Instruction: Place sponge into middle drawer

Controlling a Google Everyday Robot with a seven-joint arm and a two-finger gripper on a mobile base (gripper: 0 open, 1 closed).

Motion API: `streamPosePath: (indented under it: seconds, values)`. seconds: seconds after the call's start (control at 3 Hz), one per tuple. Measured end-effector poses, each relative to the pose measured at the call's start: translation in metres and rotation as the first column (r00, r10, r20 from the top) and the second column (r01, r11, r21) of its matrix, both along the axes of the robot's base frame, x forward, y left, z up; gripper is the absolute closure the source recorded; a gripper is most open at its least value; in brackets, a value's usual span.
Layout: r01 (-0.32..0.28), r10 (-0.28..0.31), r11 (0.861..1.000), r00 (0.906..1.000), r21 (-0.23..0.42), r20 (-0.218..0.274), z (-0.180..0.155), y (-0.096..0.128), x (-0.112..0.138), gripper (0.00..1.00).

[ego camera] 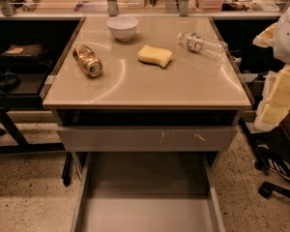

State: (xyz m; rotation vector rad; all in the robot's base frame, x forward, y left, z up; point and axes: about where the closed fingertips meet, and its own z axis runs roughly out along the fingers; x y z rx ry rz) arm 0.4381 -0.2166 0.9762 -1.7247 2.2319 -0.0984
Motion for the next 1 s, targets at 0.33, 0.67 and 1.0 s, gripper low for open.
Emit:
streamPosePath:
  seconds: [0.33,0.67,1.0]
  values:
    - [0.0,0.0,1.0,1.0,0.0,0.0,0.0,0.0,0.0,0.0]
    - [-0.017,0.016,1.0,0.9998,0.025,0.015,0.002,0.003,0.008,0.0]
    - [-0.075,0.07,0.993,0.9957,0.087,0.061,-0.001,0.017,0.025,0.0]
